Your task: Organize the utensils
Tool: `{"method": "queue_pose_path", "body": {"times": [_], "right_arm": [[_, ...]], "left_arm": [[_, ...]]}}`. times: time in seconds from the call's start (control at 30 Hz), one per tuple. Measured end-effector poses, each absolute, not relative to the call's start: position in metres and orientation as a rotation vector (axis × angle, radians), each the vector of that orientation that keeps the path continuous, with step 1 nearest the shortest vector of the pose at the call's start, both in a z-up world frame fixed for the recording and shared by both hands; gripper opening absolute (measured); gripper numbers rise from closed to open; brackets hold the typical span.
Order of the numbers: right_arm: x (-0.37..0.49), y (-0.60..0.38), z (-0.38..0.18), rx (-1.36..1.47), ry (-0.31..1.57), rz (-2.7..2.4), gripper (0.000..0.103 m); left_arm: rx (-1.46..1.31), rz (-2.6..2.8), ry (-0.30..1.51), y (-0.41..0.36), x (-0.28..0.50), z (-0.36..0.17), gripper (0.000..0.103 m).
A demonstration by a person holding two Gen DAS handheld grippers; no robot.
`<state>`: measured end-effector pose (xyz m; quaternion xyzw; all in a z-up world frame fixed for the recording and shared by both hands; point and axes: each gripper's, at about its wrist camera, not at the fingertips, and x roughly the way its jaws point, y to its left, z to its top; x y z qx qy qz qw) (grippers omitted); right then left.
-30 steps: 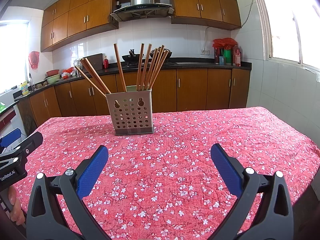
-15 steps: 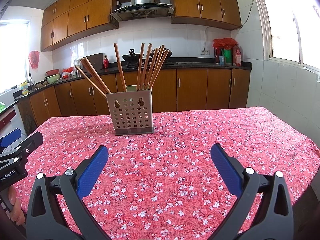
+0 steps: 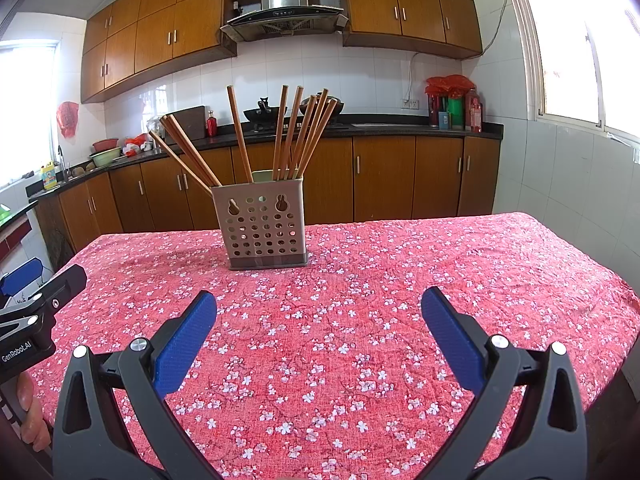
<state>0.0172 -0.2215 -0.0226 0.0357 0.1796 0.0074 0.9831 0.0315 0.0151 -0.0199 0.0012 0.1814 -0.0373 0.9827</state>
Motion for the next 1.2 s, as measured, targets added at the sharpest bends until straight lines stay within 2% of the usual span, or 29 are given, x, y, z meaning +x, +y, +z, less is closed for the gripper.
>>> {"method": "queue_pose_path", "body": {"times": [1.2], "right_arm": [[0.0172, -0.2219, -0.0242, 0.083, 0.369, 0.008, 0.101]], "left_arm": [[-0.004, -0.075, 0.375, 0.0186, 0.0321, -0.0231, 0.099]]}}
